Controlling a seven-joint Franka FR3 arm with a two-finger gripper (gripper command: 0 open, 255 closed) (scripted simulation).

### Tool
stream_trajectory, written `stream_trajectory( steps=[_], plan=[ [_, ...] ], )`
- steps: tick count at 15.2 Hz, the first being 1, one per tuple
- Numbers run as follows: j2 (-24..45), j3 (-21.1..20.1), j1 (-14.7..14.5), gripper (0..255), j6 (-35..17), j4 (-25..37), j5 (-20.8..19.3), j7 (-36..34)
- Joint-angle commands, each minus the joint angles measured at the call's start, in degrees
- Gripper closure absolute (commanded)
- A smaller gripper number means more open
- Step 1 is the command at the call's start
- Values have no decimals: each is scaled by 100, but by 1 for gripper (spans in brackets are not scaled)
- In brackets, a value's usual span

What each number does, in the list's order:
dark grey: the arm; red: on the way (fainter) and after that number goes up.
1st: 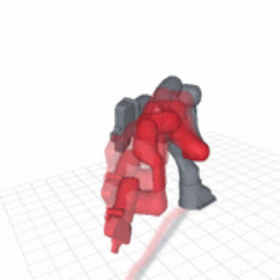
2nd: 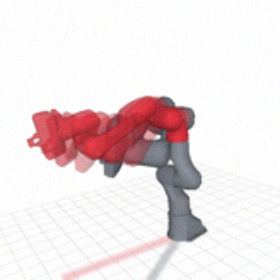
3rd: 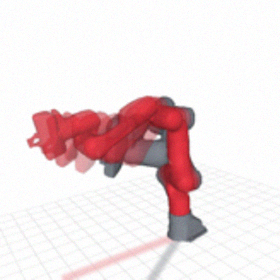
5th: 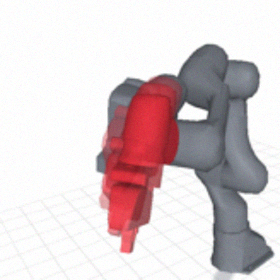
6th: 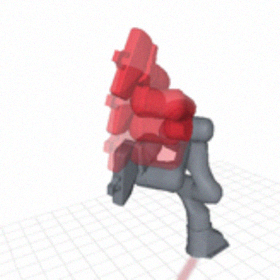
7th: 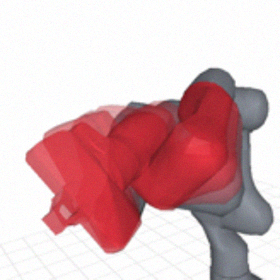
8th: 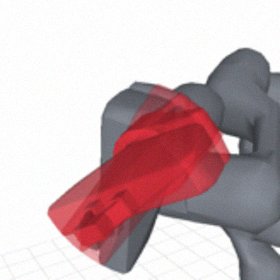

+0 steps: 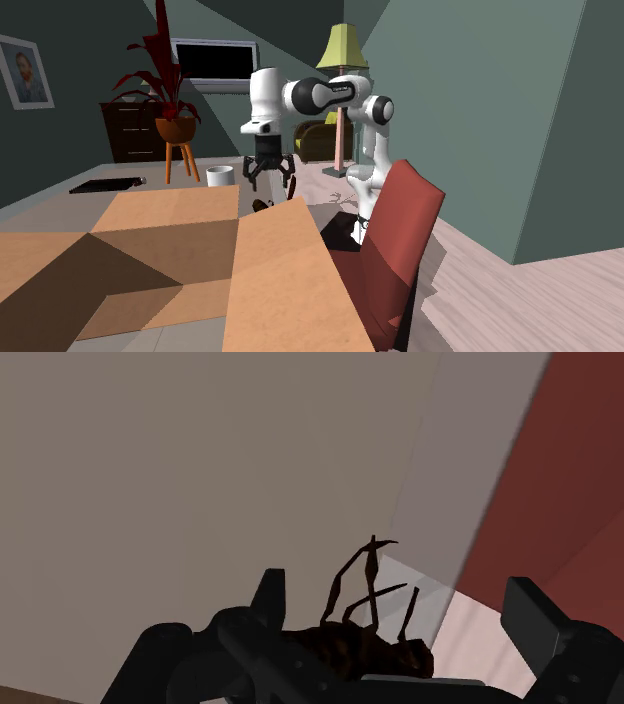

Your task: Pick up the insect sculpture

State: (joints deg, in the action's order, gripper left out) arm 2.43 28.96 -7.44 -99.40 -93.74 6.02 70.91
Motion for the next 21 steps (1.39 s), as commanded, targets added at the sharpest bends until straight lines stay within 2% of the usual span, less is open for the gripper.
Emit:
stream_trajectory(
  steps=[1,7,9,10,19,21],
  plan=[
    [165,12,27,0,-40,84,66,209],
    [125,-3,9,0,-556,-466,57,236],
    [125,-3,9,0,-556,-467,56,236],
    [128,0,13,255,-549,-458,58,242],
    [125,-3,9,255,-556,-466,57,236],
    [128,0,12,255,-401,-309,54,225]
  ],
)
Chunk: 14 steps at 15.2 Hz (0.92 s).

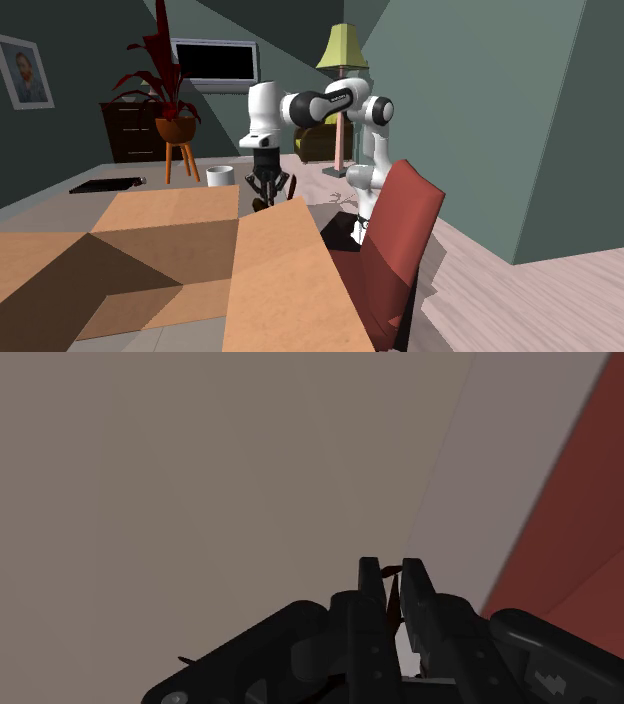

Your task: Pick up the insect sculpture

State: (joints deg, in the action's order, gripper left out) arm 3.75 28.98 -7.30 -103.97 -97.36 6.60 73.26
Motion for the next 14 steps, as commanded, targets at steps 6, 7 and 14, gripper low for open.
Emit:
stream_trajectory(
  steps=[6,7,14],
  plan=[
    [50,12,20,255,533,576,15,-28],
    [65,15,25,255,614,670,21,-29],
    [195,40,72,255,1132,1299,85,-26]
  ],
)
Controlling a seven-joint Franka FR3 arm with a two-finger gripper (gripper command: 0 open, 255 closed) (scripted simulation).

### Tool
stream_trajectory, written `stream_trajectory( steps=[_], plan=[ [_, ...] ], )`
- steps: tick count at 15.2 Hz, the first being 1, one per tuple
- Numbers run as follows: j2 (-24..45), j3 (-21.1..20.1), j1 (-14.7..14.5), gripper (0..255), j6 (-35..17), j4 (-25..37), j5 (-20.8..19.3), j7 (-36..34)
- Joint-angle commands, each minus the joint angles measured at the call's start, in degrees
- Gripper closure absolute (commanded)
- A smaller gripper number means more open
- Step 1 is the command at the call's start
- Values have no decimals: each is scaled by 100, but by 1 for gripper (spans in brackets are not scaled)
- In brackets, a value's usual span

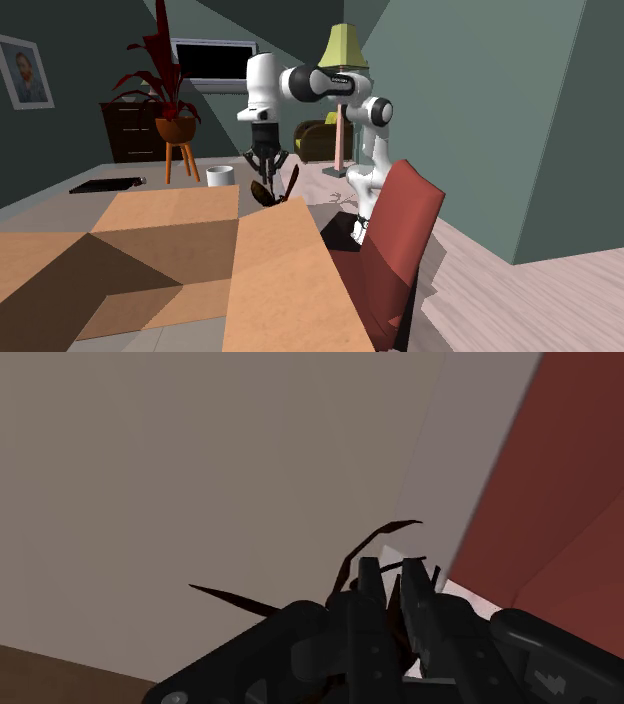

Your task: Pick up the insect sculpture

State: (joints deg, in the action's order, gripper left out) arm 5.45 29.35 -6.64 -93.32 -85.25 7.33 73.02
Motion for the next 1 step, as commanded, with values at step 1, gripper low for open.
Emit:
stream_trajectory(
  steps=[1],
  plan=[
    [24,2,6,255,66,87,12,-1]
  ],
)
